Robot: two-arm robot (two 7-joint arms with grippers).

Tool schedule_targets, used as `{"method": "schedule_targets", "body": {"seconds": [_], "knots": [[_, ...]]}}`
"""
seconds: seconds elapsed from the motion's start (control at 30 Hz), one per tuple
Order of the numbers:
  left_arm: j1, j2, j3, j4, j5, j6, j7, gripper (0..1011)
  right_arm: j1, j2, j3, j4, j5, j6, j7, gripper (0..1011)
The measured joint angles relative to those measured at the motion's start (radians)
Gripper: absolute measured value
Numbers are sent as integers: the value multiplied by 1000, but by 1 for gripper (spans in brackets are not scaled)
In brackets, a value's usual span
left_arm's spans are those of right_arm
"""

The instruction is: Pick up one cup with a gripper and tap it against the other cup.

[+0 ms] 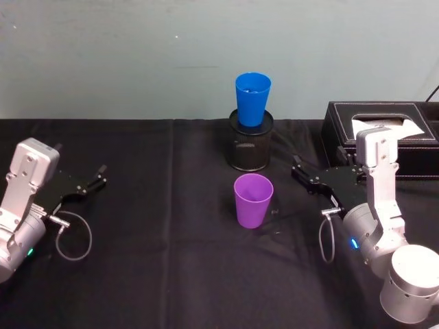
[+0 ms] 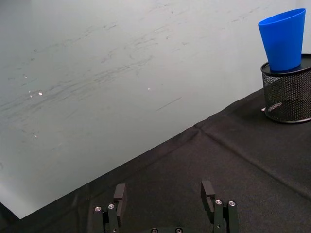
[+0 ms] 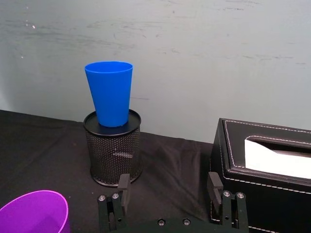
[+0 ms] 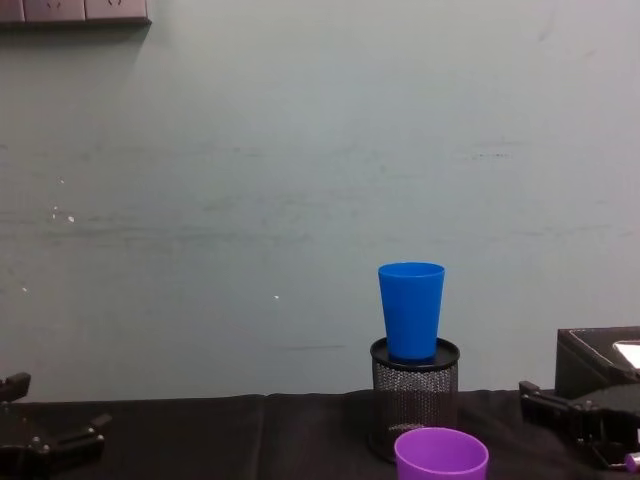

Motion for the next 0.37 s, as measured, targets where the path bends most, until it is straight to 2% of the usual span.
{"method": "schedule_targets", "body": {"seconds": [0.37], "knots": [[0, 0, 0, 0, 0, 0, 0, 1000, -1, 2, 0, -5, 2, 7, 0, 1002]]}}
